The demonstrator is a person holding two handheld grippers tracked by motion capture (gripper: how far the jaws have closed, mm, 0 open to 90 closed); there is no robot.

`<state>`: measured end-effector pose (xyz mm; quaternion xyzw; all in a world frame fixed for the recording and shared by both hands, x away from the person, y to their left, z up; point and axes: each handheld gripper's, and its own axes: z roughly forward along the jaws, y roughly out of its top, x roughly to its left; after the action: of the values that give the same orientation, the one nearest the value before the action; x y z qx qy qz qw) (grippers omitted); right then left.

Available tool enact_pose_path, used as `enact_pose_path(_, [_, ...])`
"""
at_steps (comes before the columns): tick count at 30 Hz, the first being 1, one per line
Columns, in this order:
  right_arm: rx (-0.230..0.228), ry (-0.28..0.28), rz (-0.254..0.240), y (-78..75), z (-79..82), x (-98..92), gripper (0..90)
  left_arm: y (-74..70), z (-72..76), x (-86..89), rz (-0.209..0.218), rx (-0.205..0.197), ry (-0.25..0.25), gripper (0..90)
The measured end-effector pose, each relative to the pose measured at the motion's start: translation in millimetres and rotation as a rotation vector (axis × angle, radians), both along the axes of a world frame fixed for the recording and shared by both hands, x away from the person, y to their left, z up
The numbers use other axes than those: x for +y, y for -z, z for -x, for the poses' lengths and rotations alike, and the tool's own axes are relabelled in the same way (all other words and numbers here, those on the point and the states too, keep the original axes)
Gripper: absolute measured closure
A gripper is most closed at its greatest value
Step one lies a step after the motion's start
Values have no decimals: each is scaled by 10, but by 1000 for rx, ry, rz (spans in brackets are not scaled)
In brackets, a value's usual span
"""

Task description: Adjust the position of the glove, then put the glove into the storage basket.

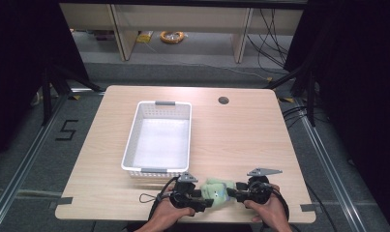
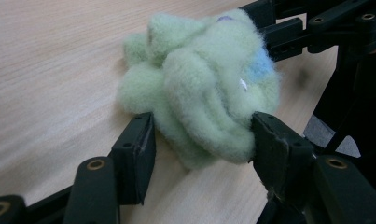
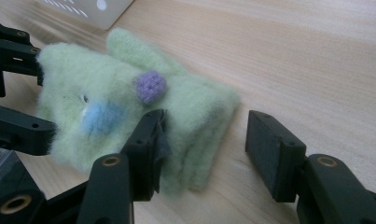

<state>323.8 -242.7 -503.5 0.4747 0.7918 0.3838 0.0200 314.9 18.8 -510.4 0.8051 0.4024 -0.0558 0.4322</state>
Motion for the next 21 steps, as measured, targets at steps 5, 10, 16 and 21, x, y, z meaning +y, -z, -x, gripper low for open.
enact_pose_path(5, [23, -5, -30, 25, -25, -5, 503, 26, -12, -21, 10, 29, 14, 462])
enact_pose_path(10, [57, -6, -60, 33, -10, 24, 580, 40, -18, -11, 30, 25, 25, 545])
enact_pose_path(16, [52, -34, -91, 57, -30, -8, 669, 18, -12, 14, 23, -10, 49, 646])
enact_pose_path(21, [14, -41, -79, 26, 7, 15, 720, -21, 10, 15, 2, -57, 58, 705])
